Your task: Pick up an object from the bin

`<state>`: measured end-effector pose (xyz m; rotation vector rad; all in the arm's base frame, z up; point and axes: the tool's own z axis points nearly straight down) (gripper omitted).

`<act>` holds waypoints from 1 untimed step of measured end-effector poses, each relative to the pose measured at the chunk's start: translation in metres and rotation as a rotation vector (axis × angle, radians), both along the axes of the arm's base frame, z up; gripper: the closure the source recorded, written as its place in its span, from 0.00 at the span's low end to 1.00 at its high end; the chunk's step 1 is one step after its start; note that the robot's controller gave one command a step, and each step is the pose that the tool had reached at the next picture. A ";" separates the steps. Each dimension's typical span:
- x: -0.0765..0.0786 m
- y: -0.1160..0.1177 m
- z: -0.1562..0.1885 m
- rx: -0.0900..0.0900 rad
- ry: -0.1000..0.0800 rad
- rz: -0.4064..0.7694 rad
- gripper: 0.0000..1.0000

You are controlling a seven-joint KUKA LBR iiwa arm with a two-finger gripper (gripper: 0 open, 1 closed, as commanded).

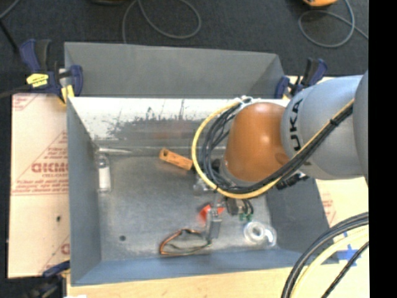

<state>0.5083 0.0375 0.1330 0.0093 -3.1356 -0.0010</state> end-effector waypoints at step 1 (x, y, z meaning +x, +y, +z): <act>0.002 0.000 0.004 0.000 -0.008 -0.001 0.00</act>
Offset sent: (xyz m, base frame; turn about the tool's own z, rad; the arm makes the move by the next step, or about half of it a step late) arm -0.0306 -0.0116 -0.0537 -0.1017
